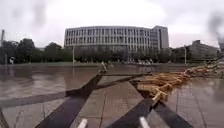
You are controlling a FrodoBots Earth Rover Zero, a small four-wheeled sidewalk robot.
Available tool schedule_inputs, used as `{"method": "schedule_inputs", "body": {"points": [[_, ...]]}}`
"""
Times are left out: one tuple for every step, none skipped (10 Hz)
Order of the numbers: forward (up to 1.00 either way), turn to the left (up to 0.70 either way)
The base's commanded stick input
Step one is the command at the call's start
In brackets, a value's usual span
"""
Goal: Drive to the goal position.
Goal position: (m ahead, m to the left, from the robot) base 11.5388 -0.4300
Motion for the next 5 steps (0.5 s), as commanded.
{"method": "schedule_inputs", "body": {"points": [[1.0,-0.02],[1.0,-0.13],[1.0,-0.25],[1.0,-0.27],[1.0,-0.27]]}}
